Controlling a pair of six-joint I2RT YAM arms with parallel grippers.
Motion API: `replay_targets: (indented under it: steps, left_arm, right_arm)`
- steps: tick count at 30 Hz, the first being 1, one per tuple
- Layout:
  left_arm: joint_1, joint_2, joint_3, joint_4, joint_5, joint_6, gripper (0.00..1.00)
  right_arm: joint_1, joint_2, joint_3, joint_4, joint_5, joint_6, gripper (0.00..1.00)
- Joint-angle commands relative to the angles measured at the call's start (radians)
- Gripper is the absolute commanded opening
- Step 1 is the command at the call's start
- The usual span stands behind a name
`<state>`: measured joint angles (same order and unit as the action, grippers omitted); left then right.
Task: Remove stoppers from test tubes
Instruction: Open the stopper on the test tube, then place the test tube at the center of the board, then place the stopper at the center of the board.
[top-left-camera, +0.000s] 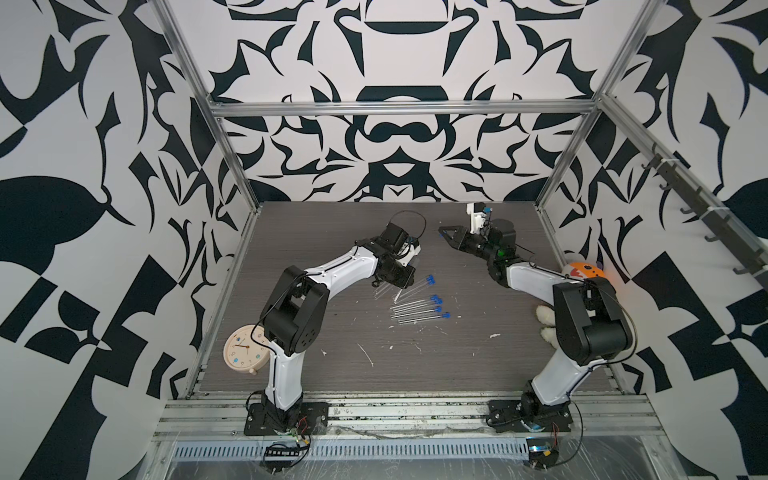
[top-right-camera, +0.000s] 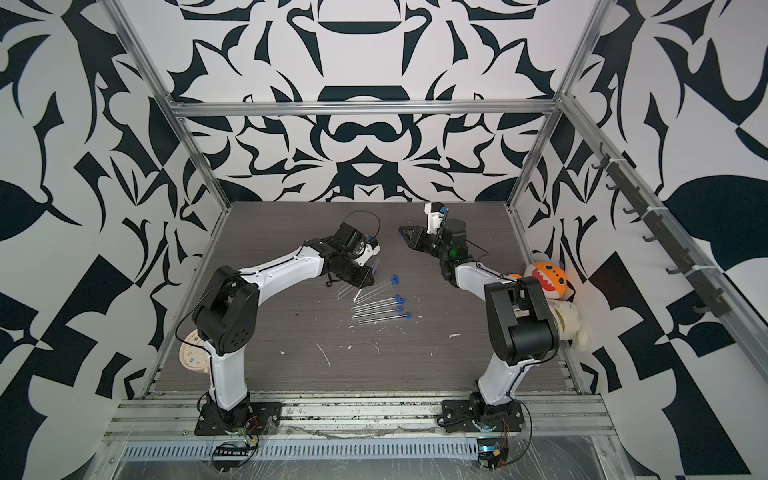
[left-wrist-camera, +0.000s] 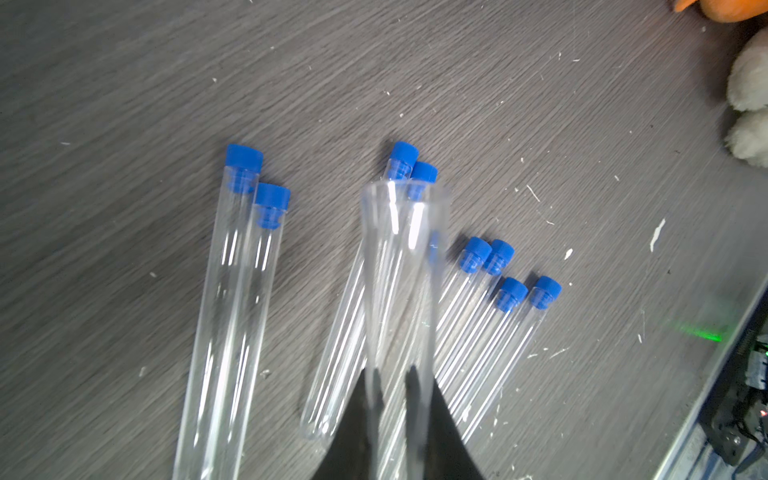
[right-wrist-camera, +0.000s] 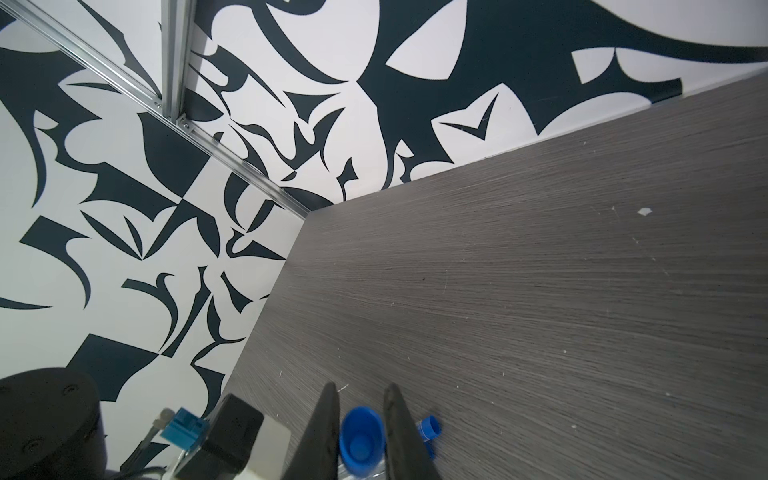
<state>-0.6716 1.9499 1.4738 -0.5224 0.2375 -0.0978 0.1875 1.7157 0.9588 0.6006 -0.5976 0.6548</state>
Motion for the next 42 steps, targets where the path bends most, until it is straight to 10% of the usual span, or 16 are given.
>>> replay_targets:
  steps: [1,10,16,28,42]
  left_arm:
    - [0.018,-0.049,0.019,-0.051,-0.019,0.026,0.0]
    - [0.149,0.166,0.362,-0.344,-0.272,0.153,0.0]
    - [0.184,0.336,0.536,-0.456,-0.394,0.165,0.0]
    - [0.191,0.357,0.446,-0.43,-0.42,0.129,0.0]
    - [0.2,0.368,0.396,-0.409,-0.414,0.102,0.25]
  right_arm:
    - [-0.007,-0.048,0.044,-0.08,0.045,-0.047,0.2]
    - [-0.008,0.139,0.331,-0.782,0.214,-0.297,0.18]
    - [-0.006,0.24,0.336,-0.846,0.235,-0.301,0.17]
    - [0.014,0.229,0.232,-0.859,0.369,-0.316,0.18]
    - [0.02,0.219,0.198,-0.828,0.4,-0.295,0.32]
